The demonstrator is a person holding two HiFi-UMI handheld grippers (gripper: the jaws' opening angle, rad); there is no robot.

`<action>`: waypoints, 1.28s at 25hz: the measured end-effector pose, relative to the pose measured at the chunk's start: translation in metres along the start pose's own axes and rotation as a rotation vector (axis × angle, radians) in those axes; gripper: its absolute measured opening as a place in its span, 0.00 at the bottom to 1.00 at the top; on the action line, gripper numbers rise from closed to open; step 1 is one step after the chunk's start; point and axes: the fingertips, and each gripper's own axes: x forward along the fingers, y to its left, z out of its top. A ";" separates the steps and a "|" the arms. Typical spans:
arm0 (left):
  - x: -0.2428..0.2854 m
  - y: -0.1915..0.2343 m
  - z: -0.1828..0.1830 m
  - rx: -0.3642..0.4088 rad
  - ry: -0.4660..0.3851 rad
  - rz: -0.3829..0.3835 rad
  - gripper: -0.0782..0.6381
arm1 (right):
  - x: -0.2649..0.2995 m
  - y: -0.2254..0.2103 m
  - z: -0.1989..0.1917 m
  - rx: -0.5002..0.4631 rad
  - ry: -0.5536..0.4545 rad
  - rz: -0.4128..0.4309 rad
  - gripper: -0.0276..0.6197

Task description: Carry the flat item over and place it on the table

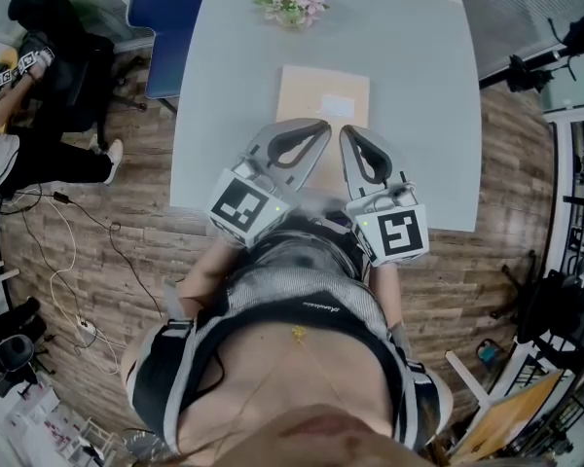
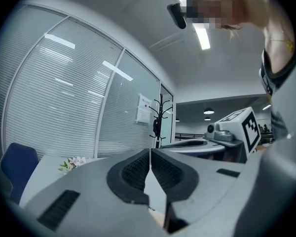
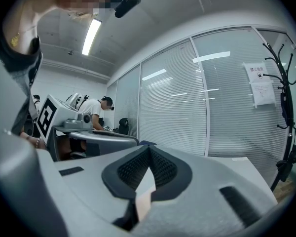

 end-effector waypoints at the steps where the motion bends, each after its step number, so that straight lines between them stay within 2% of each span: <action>1: 0.000 -0.001 0.000 -0.008 0.019 -0.003 0.13 | 0.000 0.000 0.000 0.000 0.001 0.001 0.05; 5: 0.000 0.002 -0.001 0.012 -0.012 0.003 0.13 | 0.001 0.000 0.000 0.000 0.001 0.001 0.05; 10: 0.000 0.000 -0.002 -0.022 0.019 -0.004 0.13 | 0.000 -0.001 0.000 -0.002 0.000 -0.004 0.05; 12: 0.001 0.001 -0.002 -0.010 -0.005 -0.003 0.13 | 0.000 -0.002 0.000 -0.001 0.003 -0.004 0.05; 19: 0.001 0.002 -0.009 -0.010 0.007 -0.002 0.13 | 0.001 -0.002 -0.002 0.002 0.009 0.000 0.05; 25: 0.002 0.006 -0.004 0.015 -0.030 0.010 0.13 | 0.002 -0.002 -0.004 0.000 0.021 0.003 0.05; 32: 0.003 0.003 -0.002 -0.013 0.006 0.012 0.13 | 0.001 -0.003 -0.005 -0.003 0.028 0.004 0.05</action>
